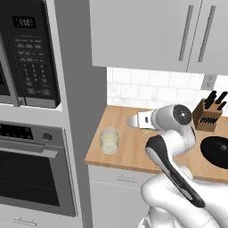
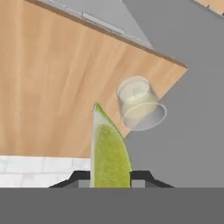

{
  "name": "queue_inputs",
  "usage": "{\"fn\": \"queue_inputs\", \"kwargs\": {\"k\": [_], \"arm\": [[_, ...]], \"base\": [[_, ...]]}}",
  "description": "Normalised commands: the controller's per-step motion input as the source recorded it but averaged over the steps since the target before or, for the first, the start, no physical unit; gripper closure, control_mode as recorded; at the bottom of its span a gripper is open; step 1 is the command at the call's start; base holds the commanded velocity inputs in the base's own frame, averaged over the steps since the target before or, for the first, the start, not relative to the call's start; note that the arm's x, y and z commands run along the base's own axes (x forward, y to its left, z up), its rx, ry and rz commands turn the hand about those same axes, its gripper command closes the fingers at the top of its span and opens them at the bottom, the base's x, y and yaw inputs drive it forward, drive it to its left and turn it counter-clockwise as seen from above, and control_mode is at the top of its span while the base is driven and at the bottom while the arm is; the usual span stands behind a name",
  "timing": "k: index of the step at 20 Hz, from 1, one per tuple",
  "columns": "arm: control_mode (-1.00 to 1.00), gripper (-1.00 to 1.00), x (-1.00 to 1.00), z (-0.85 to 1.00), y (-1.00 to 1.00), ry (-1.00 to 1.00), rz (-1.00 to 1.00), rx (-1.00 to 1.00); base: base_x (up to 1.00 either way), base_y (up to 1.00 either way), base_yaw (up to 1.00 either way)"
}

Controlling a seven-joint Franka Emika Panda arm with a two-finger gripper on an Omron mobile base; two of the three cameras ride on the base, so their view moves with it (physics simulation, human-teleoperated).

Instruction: Grab a lemon wedge from the fridge and one ice cube from the ice bowl, and put them in the glass of lemonade.

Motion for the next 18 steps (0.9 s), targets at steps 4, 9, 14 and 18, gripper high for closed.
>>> {"fn": "queue_inputs", "kwargs": {"k": [4, 9, 14, 18], "arm": [[-1.00, 1.00, 0.71, -0.21, 0.04, 0.00, 0.45, 0.00], [-1.00, 1.00, 0.62, -0.33, 0.10, -0.02, 0.37, -0.01], [-1.00, 1.00, 0.32, -0.19, 0.10, 0.00, 0.20, -0.02], [-1.00, 1.00, 0.03, 0.00, 0.00, 0.02, 0.06, 0.00]], "base": [[0.00, 0.00, 0.00], [0.00, 0.00, 0.00], [0.00, 0.00, 0.00], [0.00, 0.00, 0.00]]}}
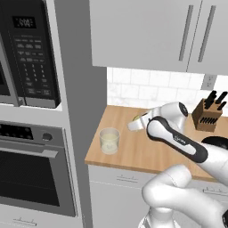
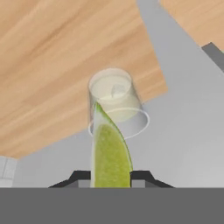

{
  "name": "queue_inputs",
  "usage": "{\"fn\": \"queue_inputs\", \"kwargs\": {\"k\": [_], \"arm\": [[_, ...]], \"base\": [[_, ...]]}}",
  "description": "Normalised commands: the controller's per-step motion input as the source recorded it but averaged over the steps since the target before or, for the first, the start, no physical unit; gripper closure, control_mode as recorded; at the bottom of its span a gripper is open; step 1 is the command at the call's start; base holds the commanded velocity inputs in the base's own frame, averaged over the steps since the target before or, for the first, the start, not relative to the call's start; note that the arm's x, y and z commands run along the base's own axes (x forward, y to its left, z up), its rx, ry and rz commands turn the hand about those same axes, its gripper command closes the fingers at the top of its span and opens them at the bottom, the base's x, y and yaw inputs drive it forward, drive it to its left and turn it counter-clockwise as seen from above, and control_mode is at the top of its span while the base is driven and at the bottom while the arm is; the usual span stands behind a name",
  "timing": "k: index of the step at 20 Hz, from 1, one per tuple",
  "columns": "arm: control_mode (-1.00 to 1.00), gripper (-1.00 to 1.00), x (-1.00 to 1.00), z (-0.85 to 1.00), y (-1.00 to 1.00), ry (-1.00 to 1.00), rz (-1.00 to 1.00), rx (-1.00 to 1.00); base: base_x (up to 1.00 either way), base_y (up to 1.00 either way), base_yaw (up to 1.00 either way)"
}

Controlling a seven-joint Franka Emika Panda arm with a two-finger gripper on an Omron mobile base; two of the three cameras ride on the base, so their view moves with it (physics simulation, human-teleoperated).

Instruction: Grab a lemon wedge from the fridge and one ice cube from the ice bowl, and put them in the glass of lemonade.

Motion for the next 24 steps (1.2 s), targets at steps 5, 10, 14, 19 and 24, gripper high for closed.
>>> {"fn": "queue_inputs", "kwargs": {"k": [5, 10, 14, 19, 24], "arm": [[-1.00, 1.00, 0.29, -0.20, 0.28, 0.00, 0.00, -0.01], [-1.00, 1.00, 0.33, -0.27, 0.34, 0.00, 0.00, -0.02], [-1.00, 1.00, 0.36, -0.25, 0.29, 0.00, 0.00, 0.00], [-1.00, 1.00, 0.37, -0.24, 0.29, 0.00, 0.00, 0.00], [-1.00, 1.00, 0.31, -0.15, 0.12, 0.00, 0.00, 0.00]], "base": [[0.00, 0.00, 0.00], [0.00, 0.00, 0.00], [0.00, 0.00, 0.00], [0.00, 0.00, 0.00], [0.00, 0.00, 0.00]]}}
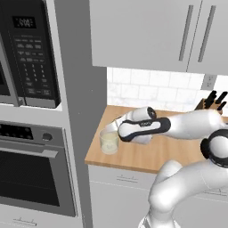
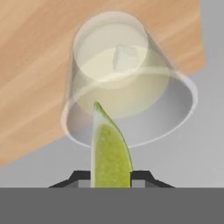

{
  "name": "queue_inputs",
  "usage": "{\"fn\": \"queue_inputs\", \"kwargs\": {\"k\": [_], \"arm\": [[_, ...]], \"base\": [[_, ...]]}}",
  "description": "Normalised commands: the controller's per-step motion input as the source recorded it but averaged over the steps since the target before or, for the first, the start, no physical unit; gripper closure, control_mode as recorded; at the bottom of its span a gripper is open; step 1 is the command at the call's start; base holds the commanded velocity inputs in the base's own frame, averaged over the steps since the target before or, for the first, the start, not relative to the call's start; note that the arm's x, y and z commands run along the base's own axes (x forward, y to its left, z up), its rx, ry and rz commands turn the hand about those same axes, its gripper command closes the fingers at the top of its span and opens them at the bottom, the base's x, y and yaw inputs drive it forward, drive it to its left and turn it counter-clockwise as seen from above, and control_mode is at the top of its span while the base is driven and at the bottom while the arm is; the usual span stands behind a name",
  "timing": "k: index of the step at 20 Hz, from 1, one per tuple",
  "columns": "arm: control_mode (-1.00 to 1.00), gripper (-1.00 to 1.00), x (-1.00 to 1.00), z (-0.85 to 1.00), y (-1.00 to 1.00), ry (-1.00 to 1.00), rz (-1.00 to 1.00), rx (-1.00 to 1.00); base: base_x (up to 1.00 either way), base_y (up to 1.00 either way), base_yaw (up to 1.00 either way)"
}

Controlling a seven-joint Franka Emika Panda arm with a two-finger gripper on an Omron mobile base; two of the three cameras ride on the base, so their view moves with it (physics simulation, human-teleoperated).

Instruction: Grab a lemon wedge from the fridge and one ice cube from the ice bowl, and put them in the glass of lemonade.

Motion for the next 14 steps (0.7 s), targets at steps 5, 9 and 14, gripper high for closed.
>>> {"fn": "queue_inputs", "kwargs": {"k": [5, 9, 14], "arm": [[-1.00, 1.00, 0.23, -0.18, 0.02, 0.00, 0.00, -0.02], [-1.00, 1.00, 0.39, -0.23, 0.18, 0.00, 0.00, -0.05], [-1.00, 1.00, 0.28, -0.11, 0.11, 0.00, 0.00, -0.05]], "base": [[0.00, 0.00, 0.00], [0.00, 0.00, 0.00], [0.00, 0.00, 0.00]]}}
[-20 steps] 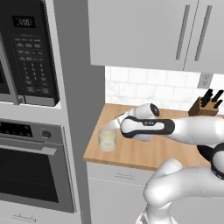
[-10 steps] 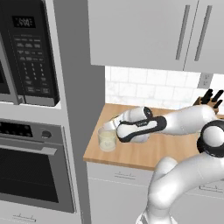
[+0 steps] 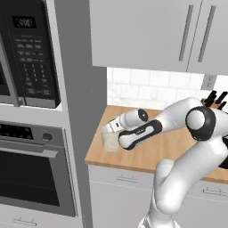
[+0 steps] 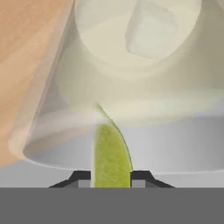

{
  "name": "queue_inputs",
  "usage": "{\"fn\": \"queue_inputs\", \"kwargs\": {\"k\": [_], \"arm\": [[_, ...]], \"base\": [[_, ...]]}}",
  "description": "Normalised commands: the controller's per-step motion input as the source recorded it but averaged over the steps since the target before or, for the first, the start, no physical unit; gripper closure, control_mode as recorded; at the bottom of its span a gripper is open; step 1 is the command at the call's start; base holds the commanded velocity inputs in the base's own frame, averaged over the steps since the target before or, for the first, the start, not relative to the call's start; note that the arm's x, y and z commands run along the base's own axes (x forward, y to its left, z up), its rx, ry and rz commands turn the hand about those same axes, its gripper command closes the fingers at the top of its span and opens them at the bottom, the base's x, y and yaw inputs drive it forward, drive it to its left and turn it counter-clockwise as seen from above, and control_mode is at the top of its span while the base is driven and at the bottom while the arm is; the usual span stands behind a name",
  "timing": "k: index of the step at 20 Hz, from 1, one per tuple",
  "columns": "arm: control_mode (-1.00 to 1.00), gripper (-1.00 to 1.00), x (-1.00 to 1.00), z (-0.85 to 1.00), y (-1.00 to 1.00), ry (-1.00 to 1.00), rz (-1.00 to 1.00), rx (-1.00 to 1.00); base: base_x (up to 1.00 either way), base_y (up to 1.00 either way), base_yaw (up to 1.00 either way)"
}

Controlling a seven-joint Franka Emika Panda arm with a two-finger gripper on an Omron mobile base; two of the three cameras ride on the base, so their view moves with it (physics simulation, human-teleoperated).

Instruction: Grab a lemon wedge from the fridge and one ice cube from the ice bowl, and put them in the glass of lemonade.

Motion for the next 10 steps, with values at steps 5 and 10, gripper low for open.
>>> {"fn": "queue_inputs", "kwargs": {"k": [5, 10], "arm": [[-1.00, 1.00, 0.00, -0.12, 0.00, 0.00, 0.00, -0.08], [-1.00, 1.00, -0.11, -0.05, 0.00, 0.00, 0.00, -0.10]], "base": [[0.00, 0.00, 0.00], [0.00, 0.00, 0.00]]}}
